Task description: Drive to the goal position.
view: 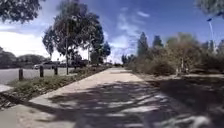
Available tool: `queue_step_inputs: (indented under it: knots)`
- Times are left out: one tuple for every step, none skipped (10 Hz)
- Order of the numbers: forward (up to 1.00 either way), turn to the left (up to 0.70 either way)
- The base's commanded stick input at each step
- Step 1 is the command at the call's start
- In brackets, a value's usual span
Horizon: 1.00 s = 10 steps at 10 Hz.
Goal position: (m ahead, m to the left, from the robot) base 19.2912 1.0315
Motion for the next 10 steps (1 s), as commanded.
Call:
queue_step_inputs:
  knots:
    - [1.00, 0.00]
    - [1.00, 0.00]
    - [1.00, 0.00]
    - [1.00, 0.00]
    - [1.00, 0.00]
    - [1.00, 0.00]
    - [1.00, 0.00]
    - [1.00, 0.00]
    - [1.00, 0.00]
    - [1.00, 0.00]
